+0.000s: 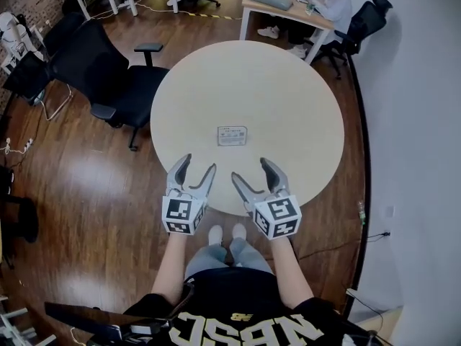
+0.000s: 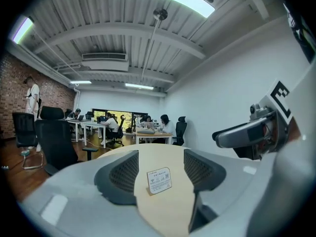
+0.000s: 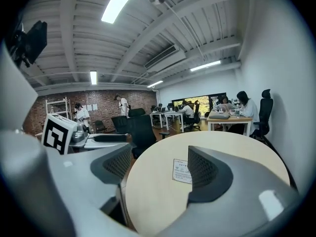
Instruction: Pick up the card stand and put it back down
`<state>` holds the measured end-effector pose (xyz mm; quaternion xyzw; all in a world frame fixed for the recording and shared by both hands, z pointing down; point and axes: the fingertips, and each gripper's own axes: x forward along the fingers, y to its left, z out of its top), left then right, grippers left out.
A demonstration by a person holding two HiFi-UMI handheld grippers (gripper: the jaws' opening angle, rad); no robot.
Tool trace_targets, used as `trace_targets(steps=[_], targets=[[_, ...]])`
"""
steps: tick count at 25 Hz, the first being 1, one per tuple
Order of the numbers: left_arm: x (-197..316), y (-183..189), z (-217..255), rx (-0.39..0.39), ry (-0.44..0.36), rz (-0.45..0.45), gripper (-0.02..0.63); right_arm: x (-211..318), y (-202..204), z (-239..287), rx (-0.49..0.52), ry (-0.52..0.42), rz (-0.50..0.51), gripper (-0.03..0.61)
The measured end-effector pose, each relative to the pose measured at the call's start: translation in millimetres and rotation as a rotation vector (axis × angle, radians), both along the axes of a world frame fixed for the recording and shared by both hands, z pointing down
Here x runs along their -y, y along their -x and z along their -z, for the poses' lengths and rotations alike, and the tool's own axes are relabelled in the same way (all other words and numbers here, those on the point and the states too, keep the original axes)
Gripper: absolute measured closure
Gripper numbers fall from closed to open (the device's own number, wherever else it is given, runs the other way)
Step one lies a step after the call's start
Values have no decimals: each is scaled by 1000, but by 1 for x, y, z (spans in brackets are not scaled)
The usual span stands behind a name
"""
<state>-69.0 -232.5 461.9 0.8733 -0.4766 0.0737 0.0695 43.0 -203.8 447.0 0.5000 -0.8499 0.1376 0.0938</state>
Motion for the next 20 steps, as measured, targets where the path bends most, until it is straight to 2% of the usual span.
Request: trace_targets(steps=[5,10,16,20], targets=[[19,3,-47,16,70,-38,297,5,-9,-40,3,85,-1,218],[38,17,-86,22,136,-151,281,17,-18,-78,-1,129,-1,225],[72,69,-114,134,182,-206,231,35,-28,-107,15,177,-11,229],[99,113,-119,227,201,-233,168,48,-37,-115,16,181,-20,229]])
